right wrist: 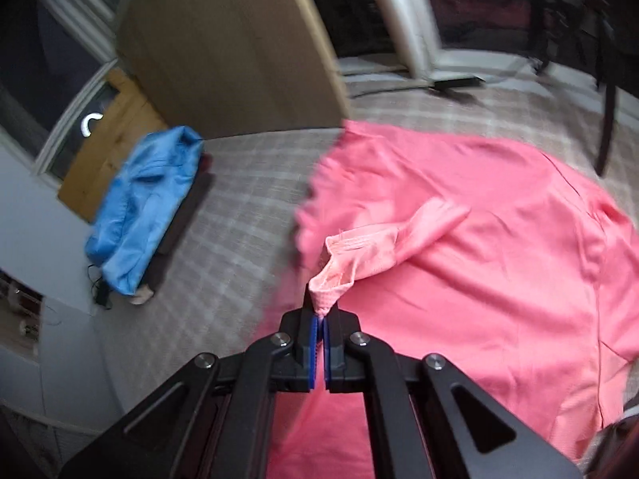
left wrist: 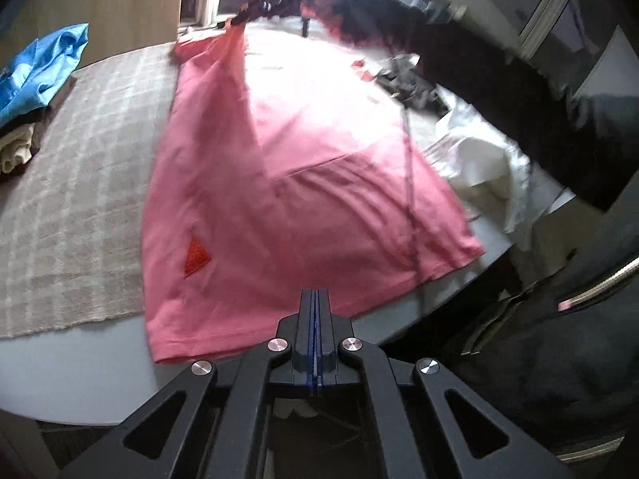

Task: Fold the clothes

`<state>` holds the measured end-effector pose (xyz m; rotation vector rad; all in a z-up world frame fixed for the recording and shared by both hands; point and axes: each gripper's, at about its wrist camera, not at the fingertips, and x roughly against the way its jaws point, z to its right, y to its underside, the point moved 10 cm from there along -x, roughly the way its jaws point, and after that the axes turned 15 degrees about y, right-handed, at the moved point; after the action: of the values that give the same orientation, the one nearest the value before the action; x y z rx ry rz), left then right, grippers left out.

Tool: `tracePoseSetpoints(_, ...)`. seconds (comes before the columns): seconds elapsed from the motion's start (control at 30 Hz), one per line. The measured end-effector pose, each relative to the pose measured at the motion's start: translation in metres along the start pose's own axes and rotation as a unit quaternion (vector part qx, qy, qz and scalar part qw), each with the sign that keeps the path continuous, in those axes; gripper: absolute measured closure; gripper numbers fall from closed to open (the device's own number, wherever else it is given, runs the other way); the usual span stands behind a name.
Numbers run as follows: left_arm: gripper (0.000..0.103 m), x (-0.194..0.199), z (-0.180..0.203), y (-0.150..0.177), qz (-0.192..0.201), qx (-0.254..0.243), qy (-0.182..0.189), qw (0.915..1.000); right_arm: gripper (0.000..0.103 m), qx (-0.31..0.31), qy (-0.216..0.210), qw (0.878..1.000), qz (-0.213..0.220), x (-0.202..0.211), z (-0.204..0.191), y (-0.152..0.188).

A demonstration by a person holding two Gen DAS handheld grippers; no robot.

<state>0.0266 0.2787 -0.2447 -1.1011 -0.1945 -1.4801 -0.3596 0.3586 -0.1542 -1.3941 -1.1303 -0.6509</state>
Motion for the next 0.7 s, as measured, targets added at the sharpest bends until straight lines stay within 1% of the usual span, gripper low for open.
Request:
tracePoseSetpoints(0.03, 0.103, -0.006, 0.004, 0.001, -0.005, 0.000, 0.010, 0.9999, 0.101, 0.000, 0.017, 1.000, -0.011, -0.010, 0.007, 0.006)
tracePoseSetpoints(0.07, 0.103, -0.013, 0.004, 0.004, -0.016, -0.004, 0.008, 0.9998, 0.101, 0.001, 0.033, 0.999, -0.022, -0.019, 0.015, 0.011)
tracePoseSetpoints(0.1, 0.103, -0.019, 0.002, 0.006, -0.025, -0.009, -0.008, 0.9996, 0.101, 0.002, 0.045, 0.999, -0.030, -0.027, 0.020, 0.016)
tracePoseSetpoints(0.13, 0.103, -0.023, -0.004, 0.007, -0.028, -0.003, -0.019, 0.9994, 0.101, 0.003, 0.047, 0.998, -0.031, -0.030, 0.021, 0.017)
tracePoseSetpoints(0.2, 0.099, -0.021, -0.016, 0.007, -0.021, 0.011, -0.039, 0.9990, 0.101, 0.005, 0.048, 0.998, -0.029, -0.034, 0.019, 0.017)
tracePoseSetpoints(0.27, 0.095, -0.019, -0.029, 0.008, -0.020, 0.014, -0.075, 0.9969, 0.101, 0.012, 0.049, 0.998, -0.029, -0.036, 0.013, 0.014)
tracePoseSetpoints(0.33, 0.094, -0.021, -0.036, 0.008, -0.022, 0.023, -0.076, 0.9966, 0.101, 0.026, 0.057, 0.998, -0.028, -0.038, 0.006, 0.012)
tracePoseSetpoints(0.37, 0.092, -0.023, -0.039, 0.009, -0.022, 0.029, -0.076, 0.9965, 0.101, 0.034, 0.060, 0.997, -0.028, -0.039, 0.002, 0.011)
tracePoseSetpoints(0.47, 0.089, -0.028, -0.044, 0.006, -0.025, 0.032, -0.077, 0.9962, 0.101, 0.057, 0.068, 0.996, -0.026, -0.039, -0.006, 0.010)
tracePoseSetpoints(0.5, 0.088, -0.030, -0.043, 0.004, -0.025, 0.030, -0.075, 0.9964, 0.101, 0.064, 0.071, 0.995, -0.026, -0.040, -0.008, 0.010)
tracePoseSetpoints(0.57, 0.081, -0.035, -0.042, 0.001, -0.024, 0.026, -0.074, 0.9966, 0.101, 0.077, 0.076, 0.994, -0.025, -0.040, -0.012, 0.011)
tracePoseSetpoints(0.6, 0.079, -0.037, -0.044, 0.001, -0.028, 0.022, -0.081, 0.9961, 0.101, 0.080, 0.077, 0.993, -0.026, -0.040, -0.012, 0.012)
tracePoseSetpoints(0.7, 0.077, -0.039, -0.041, 0.002, -0.027, 0.000, -0.093, 0.9953, 0.101, 0.086, 0.079, 0.993, -0.028, -0.042, -0.013, 0.014)
